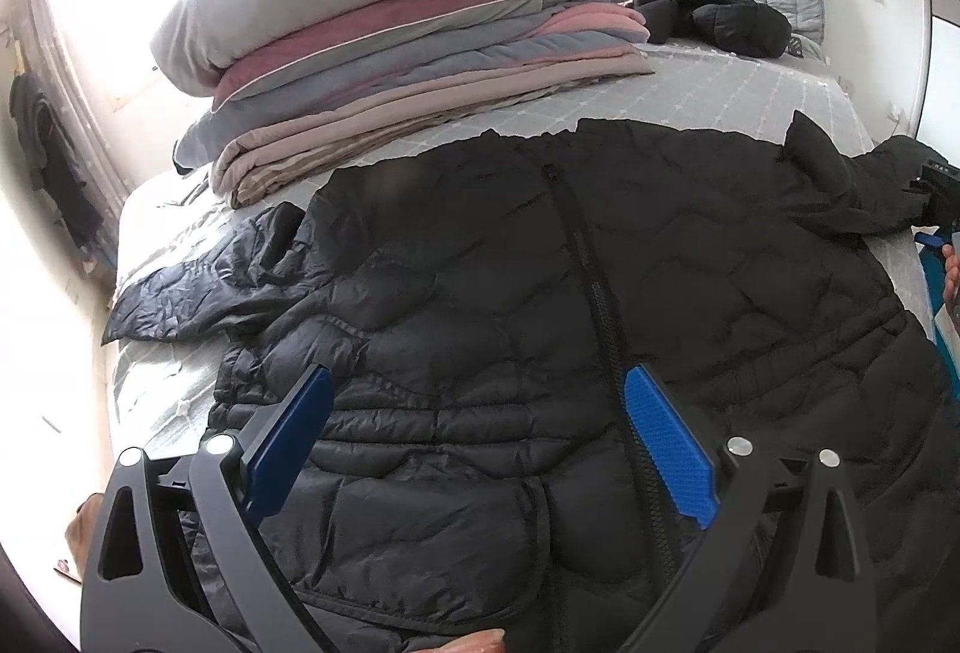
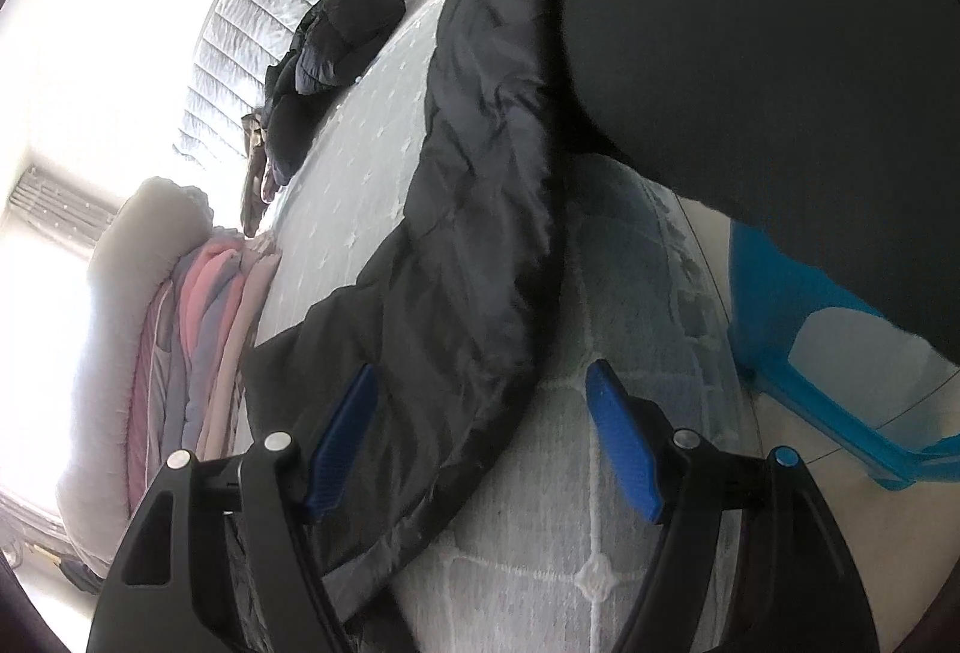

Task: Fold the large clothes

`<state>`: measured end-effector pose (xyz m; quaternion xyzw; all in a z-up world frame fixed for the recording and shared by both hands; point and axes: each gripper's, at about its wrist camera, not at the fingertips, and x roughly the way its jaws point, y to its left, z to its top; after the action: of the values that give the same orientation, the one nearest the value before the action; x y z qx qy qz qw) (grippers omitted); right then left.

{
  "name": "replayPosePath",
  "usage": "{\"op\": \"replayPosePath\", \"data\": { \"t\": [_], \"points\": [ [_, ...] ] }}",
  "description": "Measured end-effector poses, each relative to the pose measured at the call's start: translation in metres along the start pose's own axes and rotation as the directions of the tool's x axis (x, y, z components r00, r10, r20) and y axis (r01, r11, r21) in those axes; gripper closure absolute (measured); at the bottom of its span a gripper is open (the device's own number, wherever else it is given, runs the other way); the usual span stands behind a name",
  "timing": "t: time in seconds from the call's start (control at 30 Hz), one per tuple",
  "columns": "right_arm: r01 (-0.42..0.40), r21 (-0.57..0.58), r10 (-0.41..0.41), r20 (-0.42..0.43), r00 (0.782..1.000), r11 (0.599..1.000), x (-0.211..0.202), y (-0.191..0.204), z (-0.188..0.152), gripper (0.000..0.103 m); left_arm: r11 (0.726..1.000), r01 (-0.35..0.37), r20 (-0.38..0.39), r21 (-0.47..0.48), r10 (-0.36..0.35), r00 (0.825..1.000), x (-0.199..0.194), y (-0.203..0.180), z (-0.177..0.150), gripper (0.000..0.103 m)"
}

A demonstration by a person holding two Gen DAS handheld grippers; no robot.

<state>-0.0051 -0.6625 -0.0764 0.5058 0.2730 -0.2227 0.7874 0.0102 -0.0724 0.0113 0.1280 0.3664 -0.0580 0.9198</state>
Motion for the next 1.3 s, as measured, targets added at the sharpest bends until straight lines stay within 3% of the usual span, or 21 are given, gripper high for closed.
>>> {"op": "replayPosePath", "data": {
  "t": [0.33, 0.7, 0.83, 0.9, 0.97, 1.13, 1.3],
  "points": [
    [-0.047, 0.033, 0.047, 0.014, 0.999, 0.998, 0.005, -0.007, 0.010, 0.033, 1.000, 0.020, -0.016, -0.003, -0.020, 1.000, 0.001, 0.001, -0.002, 0.009],
    [-0.085, 0.072, 0.078, 0.089, 0.993, 0.994, 0.000, -0.012, 0.024, 0.036, 0.999, 0.041, -0.044, -0.018, -0.041, 0.998, 0.006, 0.003, -0.003, 0.009],
    [-0.035, 0.061, 0.029, 0.098, 0.995, 0.998, 0.004, -0.012, 0.029, 0.051, 0.998, 0.054, -0.050, -0.022, -0.055, 0.997, 0.006, 0.003, -0.004, 0.009],
    [-0.005, 0.057, -0.001, 0.095, 0.996, 0.998, 0.010, -0.010, 0.033, 0.068, 0.998, 0.055, -0.051, -0.023, -0.056, 0.997, 0.006, 0.004, -0.003, 0.009],
    [-0.003, 0.049, -0.001, 0.094, 0.996, 0.999, 0.013, -0.007, 0.036, 0.094, 0.998, 0.054, -0.052, -0.024, -0.056, 0.997, 0.006, 0.004, -0.004, 0.009],
    [-0.043, -0.022, 0.046, 0.183, 0.982, 0.999, -0.009, 0.012, 0.034, 0.096, 0.998, 0.048, -0.057, -0.037, -0.050, 0.997, 0.006, 0.010, -0.006, 0.009],
    [-0.091, -0.182, 0.140, 0.275, 0.951, 0.979, -0.050, 0.072, 0.031, 0.096, 0.995, 0.053, -0.048, -0.083, -0.057, 0.997, -0.001, 0.028, -0.007, 0.009]
  ]
}}
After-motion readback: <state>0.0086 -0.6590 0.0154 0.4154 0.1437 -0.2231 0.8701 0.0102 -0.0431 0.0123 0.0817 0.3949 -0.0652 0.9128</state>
